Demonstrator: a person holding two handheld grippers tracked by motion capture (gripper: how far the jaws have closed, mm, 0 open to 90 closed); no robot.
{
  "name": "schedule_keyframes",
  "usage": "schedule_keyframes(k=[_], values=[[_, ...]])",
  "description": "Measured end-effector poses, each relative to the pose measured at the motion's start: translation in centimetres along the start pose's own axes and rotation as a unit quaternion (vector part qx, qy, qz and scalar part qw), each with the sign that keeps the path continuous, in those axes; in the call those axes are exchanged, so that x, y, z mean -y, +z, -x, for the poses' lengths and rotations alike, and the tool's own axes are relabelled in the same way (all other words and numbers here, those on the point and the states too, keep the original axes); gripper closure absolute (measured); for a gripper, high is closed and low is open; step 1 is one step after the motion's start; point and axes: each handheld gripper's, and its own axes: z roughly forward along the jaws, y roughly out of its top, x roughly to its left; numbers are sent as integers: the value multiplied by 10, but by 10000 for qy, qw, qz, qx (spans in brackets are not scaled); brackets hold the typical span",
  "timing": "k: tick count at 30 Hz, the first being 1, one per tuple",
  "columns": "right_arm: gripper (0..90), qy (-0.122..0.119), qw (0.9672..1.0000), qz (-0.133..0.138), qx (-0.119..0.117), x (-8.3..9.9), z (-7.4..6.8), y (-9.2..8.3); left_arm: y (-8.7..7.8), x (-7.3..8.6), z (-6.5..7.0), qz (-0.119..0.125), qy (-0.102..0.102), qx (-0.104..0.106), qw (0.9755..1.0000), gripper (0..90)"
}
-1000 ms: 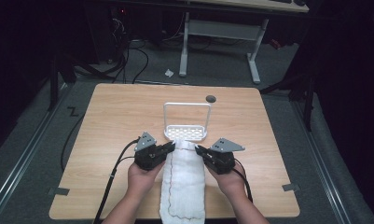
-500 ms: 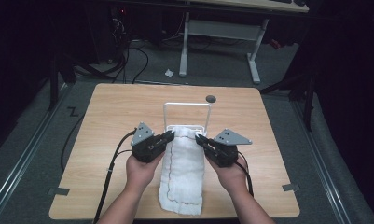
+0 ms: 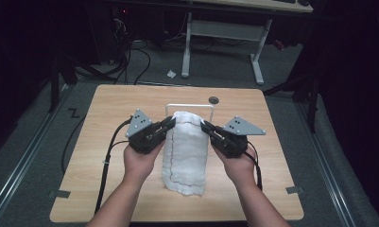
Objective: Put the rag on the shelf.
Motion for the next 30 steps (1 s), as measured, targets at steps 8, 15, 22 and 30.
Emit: schedule_keyframes(k=[8,15,22,30], values=[[862,-7,9998,206,60,-18,6,-3,1,-21,-2,194,142,4,9997,839],[862,129,9994,298,131,-33,17,-1,6,-37,-8,237,214,-24,9995,839],[863,144,9985,451,287,-45,29,-2,16,-54,-11,276,441,-66,9986,839],[863,208,9979,512,337,-58,44,4,27,-70,-17,305,589,-159,9977,840]])
